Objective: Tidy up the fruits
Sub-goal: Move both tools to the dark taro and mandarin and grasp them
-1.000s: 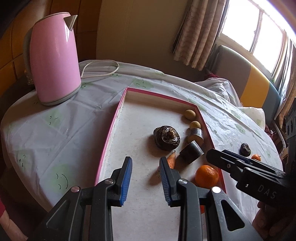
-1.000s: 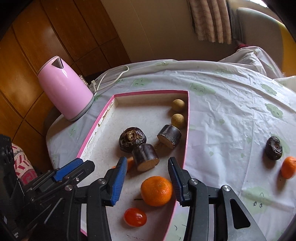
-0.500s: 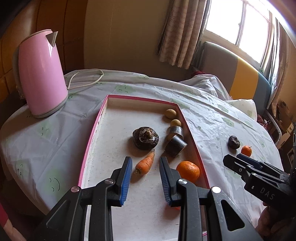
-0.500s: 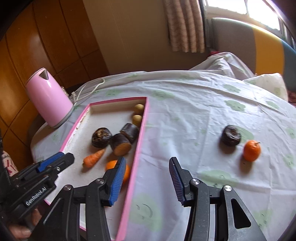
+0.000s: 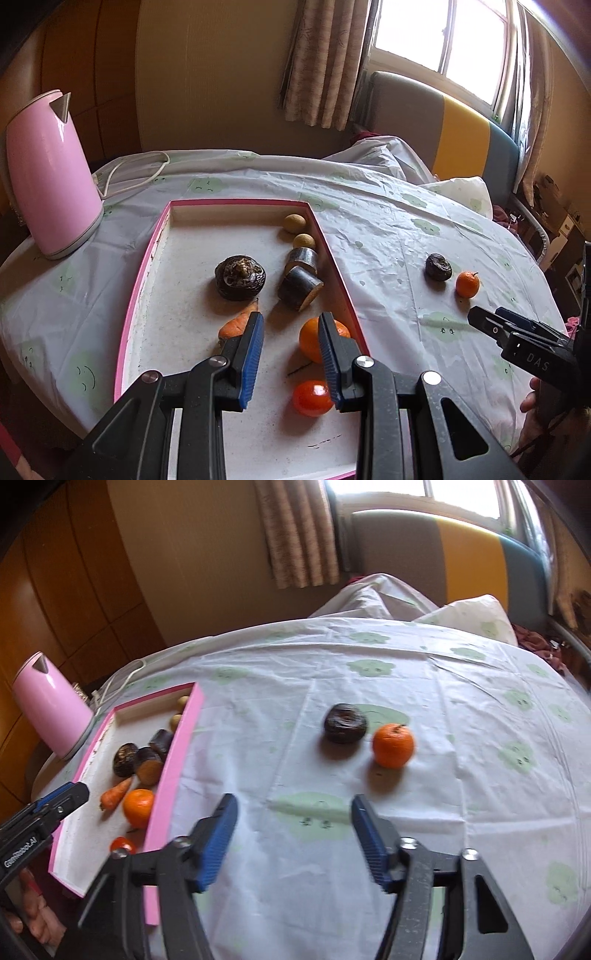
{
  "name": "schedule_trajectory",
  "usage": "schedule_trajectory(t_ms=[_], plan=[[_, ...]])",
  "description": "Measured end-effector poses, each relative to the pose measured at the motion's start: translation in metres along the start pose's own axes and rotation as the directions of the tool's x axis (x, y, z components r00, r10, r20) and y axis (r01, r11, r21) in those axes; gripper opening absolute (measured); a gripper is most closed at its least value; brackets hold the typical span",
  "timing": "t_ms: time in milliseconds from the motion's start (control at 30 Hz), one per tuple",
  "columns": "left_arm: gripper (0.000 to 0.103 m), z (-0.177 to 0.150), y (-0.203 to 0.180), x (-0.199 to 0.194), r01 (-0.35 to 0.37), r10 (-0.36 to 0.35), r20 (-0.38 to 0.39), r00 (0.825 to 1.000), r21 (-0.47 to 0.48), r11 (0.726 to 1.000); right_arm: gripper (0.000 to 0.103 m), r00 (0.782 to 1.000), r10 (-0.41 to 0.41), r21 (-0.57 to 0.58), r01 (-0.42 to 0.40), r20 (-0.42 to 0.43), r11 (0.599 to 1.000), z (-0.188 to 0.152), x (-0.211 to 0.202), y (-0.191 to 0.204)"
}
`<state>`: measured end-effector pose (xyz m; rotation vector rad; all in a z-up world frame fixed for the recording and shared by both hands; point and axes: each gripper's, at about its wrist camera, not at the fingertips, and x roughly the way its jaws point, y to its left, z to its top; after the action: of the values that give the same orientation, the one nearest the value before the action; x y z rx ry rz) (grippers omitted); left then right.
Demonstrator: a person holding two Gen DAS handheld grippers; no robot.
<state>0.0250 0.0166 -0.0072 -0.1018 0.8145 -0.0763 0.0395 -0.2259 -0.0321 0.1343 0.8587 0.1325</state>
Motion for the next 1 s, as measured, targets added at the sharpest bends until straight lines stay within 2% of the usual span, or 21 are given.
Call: schedule_trajectory(t_ms=[67, 133, 233, 400, 567, 700, 767, 833, 900, 1000], plan=[[0.030, 0.000, -0.006, 0.001, 0.007, -0.007, -0.001, 1.000, 0.021, 1.000, 0.075, 1.000, -0.017, 0.012, 0.017, 0.000, 1.000, 0.000, -0.001, -0.010], [0.030, 0.000, -0.012, 0.002, 0.019, -0.018, -0.007, 1.000, 0.034, 0.999, 0.089, 1.000, -0.028, 0.028, 0.028, 0.014, 0.999, -0.001, -0.004, -0.020], [0.030, 0.000, -0.021, 0.002, 0.029, -0.029, -0.010, 1.000, 0.057, 0.998, 0.102, 0.997, -0.056, 0.038, 0.054, 0.048, 0.998, 0.000, -0.010, -0.030], [0.030, 0.001, -0.033, 0.004, 0.043, -0.042, -0.017, 0.999, 0.086, 0.995, 0.102, 0.989, -0.137, 0.047, 0.135, 0.059, 0.990, 0.003, -0.012, -0.042], [0.030, 0.001, -0.041, 0.008, 0.058, -0.055, -0.029, 0.998, 0.107, 0.993, 0.102, 0.998, -0.054, 0.186, 0.048, 0.026, 0.981, 0.001, -0.008, -0.071], [0.030, 0.000, -0.046, 0.011, 0.068, -0.064, -0.036, 0.997, 0.116, 0.991, 0.098, 0.999, -0.044, 0.167, 0.042, 0.010, 0.985, 0.003, -0.004, -0.077], [0.030, 0.000, -0.048, 0.012, 0.073, -0.068, -0.041, 0.997, 0.119, 0.990, 0.093, 1.000, -0.025, 0.137, 0.025, 0.002, 0.990, 0.007, -0.001, -0.076], [0.030, -0.001, -0.049, 0.014, 0.075, -0.070, -0.047, 0.996, 0.121, 0.990, 0.078, 0.999, -0.048, 0.112, 0.048, -0.002, 0.992, 0.012, 0.003, -0.074], [0.030, -0.001, -0.050, 0.015, 0.078, -0.072, -0.054, 0.996, 0.124, 0.989, 0.074, 0.999, -0.047, 0.103, 0.048, -0.016, 0.994, 0.016, 0.011, -0.072], [0.030, -0.002, -0.052, 0.018, 0.080, -0.072, -0.065, 0.995, 0.127, 0.989, 0.074, 0.998, -0.059, 0.085, 0.061, -0.025, 0.994, 0.023, 0.023, -0.069]])
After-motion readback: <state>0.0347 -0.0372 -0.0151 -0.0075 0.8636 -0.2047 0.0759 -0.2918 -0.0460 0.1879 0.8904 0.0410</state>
